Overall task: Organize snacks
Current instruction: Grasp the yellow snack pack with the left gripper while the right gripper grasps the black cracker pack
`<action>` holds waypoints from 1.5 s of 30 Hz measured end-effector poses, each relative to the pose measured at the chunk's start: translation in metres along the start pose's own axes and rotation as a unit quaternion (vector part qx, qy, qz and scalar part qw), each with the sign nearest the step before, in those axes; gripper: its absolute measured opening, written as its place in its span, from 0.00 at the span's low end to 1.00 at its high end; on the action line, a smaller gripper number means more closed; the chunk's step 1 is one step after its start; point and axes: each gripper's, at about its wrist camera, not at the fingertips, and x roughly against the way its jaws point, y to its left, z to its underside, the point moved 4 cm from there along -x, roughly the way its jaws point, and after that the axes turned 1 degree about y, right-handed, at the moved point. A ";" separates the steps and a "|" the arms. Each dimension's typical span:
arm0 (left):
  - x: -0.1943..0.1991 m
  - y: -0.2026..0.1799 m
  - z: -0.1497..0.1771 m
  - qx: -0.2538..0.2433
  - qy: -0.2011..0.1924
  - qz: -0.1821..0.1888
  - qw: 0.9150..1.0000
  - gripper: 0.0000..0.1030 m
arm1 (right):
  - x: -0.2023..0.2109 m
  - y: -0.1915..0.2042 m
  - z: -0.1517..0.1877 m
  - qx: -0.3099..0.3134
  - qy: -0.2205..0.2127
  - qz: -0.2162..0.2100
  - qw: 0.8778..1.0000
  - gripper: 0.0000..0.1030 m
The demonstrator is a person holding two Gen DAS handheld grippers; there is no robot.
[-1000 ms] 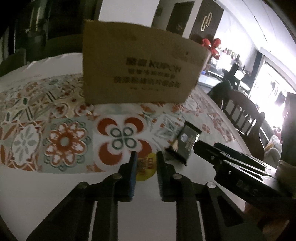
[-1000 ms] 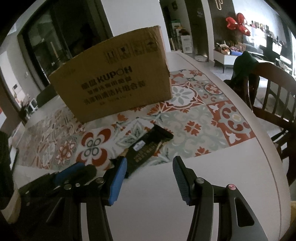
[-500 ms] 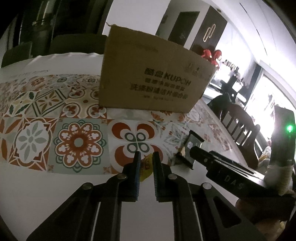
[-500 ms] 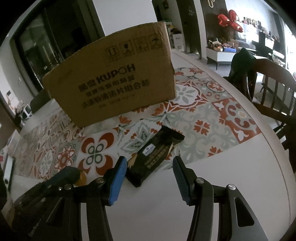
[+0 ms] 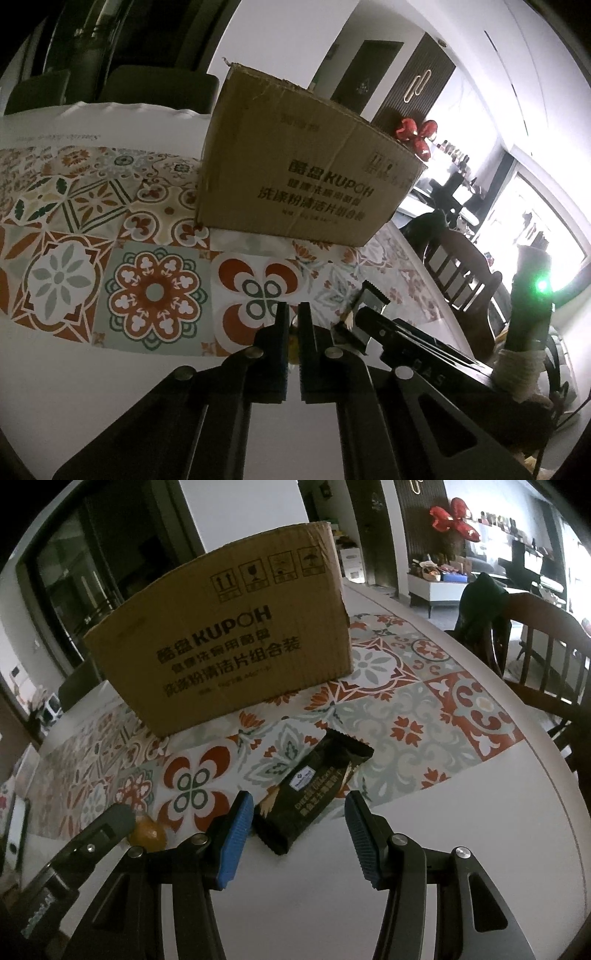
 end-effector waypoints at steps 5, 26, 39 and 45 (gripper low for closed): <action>-0.003 0.009 0.001 0.023 0.009 0.009 1.000 0.06 | -0.009 0.001 -0.005 -0.011 0.004 0.012 1.000 0.51; -0.007 -0.002 -0.006 0.010 0.003 0.007 1.000 0.05 | -0.017 0.004 -0.007 0.035 -0.011 0.049 0.998 0.25; -0.008 -0.011 -0.005 0.001 0.001 0.008 1.000 0.05 | -0.005 0.000 -0.004 0.025 -0.018 0.014 0.999 0.35; -0.006 -0.007 -0.006 0.005 -0.002 0.004 1.000 0.05 | -0.015 0.010 0.000 0.038 0.003 0.015 0.999 0.35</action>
